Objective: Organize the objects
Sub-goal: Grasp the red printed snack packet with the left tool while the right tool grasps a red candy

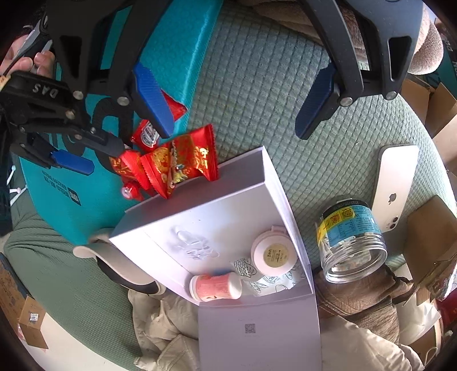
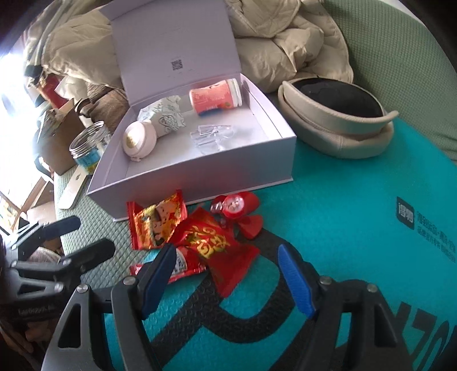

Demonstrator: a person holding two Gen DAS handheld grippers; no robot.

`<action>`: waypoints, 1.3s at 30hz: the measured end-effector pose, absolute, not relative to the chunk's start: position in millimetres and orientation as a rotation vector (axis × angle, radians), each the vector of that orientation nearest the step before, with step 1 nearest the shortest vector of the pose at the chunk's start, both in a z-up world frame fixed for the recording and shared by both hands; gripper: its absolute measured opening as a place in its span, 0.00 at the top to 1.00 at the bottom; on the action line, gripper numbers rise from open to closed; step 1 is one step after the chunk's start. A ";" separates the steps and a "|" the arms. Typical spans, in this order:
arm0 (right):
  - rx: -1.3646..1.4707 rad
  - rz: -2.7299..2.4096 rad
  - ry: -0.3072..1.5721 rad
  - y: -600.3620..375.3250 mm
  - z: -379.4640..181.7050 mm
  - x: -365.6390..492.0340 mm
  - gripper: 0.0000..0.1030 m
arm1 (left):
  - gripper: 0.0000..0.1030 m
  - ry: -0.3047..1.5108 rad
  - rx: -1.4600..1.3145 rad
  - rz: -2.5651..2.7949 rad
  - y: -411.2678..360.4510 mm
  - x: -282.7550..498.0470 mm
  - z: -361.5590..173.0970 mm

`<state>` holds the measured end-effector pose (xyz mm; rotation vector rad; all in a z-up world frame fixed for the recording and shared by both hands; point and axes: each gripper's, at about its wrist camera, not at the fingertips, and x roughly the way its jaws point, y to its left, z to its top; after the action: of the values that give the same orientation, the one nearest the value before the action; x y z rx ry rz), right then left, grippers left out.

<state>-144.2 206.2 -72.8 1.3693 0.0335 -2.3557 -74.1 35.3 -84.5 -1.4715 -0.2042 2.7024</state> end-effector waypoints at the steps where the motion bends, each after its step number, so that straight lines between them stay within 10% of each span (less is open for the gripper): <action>1: 1.376 -2.340 0.001 205.7 -74.7 -147.3 0.27 | 0.16 -0.204 -1.469 2.704 34.6 -74.9 -84.8; 12: 1.398 -2.334 0.043 214.4 -95.0 -146.3 0.28 | 0.16 -0.259 -1.440 2.640 37.2 -88.2 -86.5; 17: 1.381 -2.391 0.096 231.8 -95.2 -139.7 0.62 | 0.16 -0.209 -1.450 2.615 51.9 -99.7 -86.4; 39: 1.434 -2.434 0.101 251.1 -92.5 -136.7 0.61 | 0.07 -0.082 -1.609 2.613 105.8 -133.3 -111.7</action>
<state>-136.7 251.1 -92.5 1.4340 0.1012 -2.4342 -133.3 105.8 -111.7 -1.6093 -0.0819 2.6130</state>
